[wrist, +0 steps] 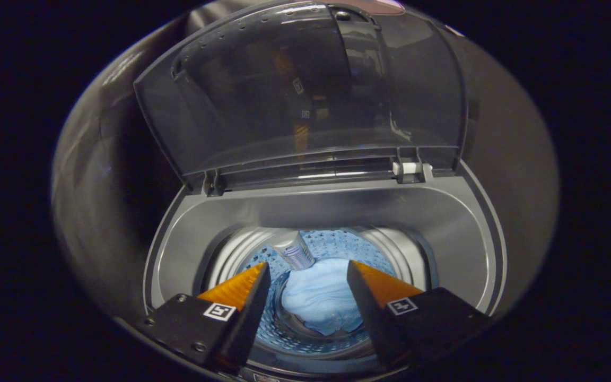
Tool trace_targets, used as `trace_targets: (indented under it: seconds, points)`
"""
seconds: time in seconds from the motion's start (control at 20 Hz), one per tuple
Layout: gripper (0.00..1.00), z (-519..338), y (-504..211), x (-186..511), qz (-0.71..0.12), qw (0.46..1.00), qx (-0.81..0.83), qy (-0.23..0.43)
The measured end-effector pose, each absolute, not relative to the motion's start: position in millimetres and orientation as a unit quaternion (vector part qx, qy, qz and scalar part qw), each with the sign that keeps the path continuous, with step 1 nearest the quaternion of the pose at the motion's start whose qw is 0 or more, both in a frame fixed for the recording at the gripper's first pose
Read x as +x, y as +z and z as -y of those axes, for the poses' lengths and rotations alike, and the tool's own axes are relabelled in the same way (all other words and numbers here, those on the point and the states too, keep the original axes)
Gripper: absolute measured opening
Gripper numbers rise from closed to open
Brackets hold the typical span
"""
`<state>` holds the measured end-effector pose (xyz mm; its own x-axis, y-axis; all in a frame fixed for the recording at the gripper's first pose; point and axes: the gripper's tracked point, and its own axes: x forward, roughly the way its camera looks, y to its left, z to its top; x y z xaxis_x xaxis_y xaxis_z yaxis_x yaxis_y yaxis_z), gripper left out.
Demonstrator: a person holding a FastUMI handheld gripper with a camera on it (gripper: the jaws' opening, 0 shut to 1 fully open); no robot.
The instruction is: Put the clothes into the washing machine and then close the washing machine lid.
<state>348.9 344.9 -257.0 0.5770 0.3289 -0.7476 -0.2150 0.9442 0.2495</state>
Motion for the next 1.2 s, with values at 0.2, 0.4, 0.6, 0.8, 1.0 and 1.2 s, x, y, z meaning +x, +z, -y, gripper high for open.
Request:
trace_targets:
  seconds: [0.2, 0.4, 0.6, 0.8, 1.0, 1.2]
  points:
    - [0.99, -344.8, -249.5, 338.1, -0.443, 0.881, 0.067, 0.153]
    - [0.98, -345.8, -201.3, 335.0, -0.426, 0.885, 0.109, 0.155]
    - [0.98, -331.9, -149.9, 343.1, -0.394, 0.900, 0.103, 0.157]
    - [0.98, -325.9, -103.8, 348.9, -0.374, 0.905, 0.129, 0.157]
    - [0.98, -323.3, -53.6, 365.0, -0.346, 0.914, 0.141, 0.161]
    - [0.97, -321.1, -20.4, 382.6, -0.328, 0.923, 0.131, 0.151]
